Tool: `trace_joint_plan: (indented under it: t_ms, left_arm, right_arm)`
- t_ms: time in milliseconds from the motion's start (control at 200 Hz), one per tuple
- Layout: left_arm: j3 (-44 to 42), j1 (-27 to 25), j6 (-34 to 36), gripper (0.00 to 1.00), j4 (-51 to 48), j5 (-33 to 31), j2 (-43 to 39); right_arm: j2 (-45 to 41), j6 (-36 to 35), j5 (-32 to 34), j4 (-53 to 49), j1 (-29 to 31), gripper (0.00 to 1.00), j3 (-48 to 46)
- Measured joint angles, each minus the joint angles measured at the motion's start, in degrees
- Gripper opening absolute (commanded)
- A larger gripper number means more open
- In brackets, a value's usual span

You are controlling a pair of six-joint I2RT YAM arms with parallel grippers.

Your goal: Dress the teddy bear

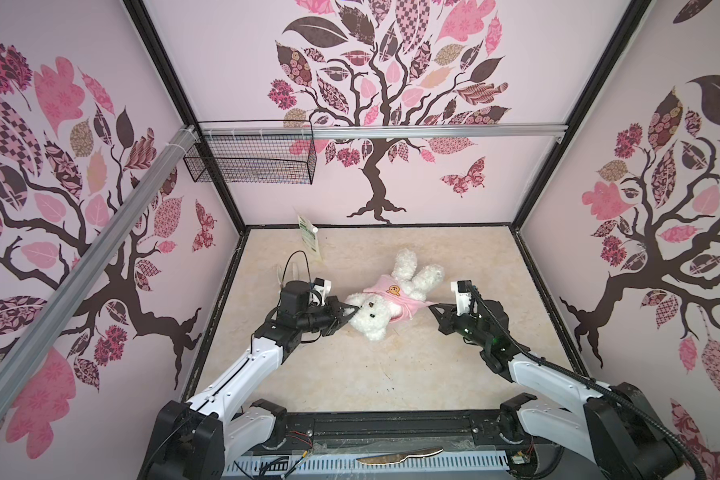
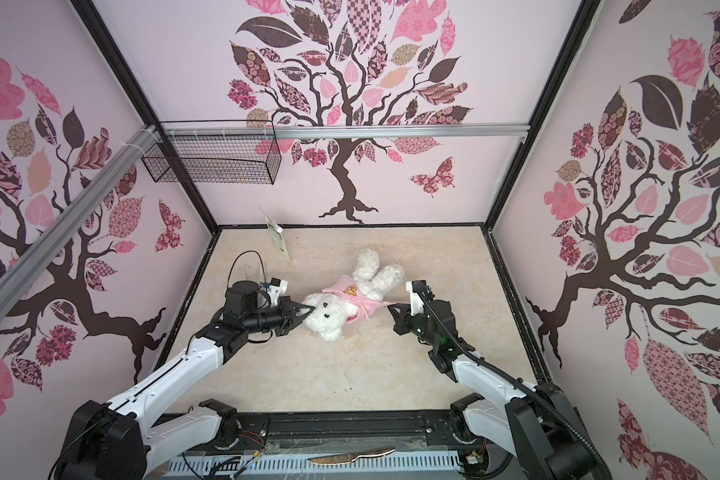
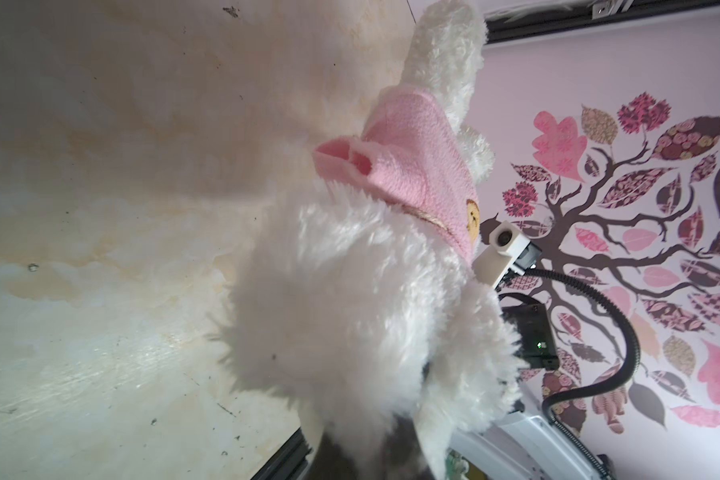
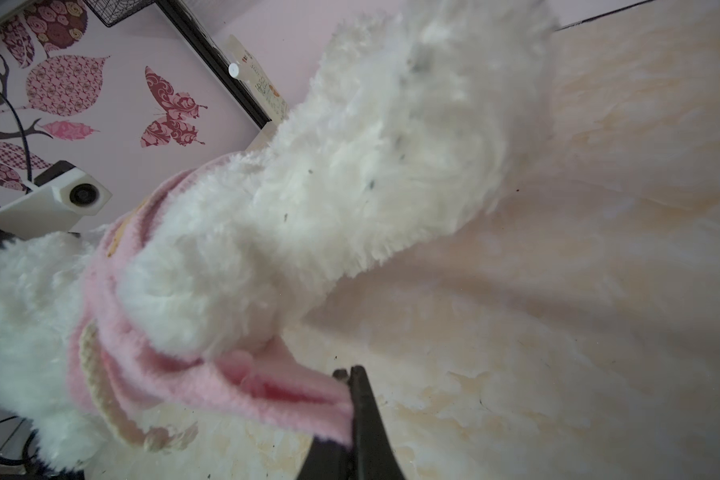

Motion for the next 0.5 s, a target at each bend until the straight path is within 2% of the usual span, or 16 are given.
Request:
trace_joint_plan:
  t_ms: [260,355,500]
  left_arm:
    - [4.72,-1.07,16.70,0.00,-9.33,-1.92,-0.02]
    - [6.05,-3.43,21.90,0.00,-11.47,-6.10,-0.26]
    - [6.86,-9.49,29.20,0.00,-14.38,-15.47,-0.31]
  right_arm:
    - [2.08,5.38,-7.78,0.31,-5.20,0.00,-0.35]
    - [1.92,5.95,-9.33,1.25,-5.09,0.00,-0.35]
    - [-0.48,4.72,-8.17,-0.48,-3.10,0.00,-0.35]
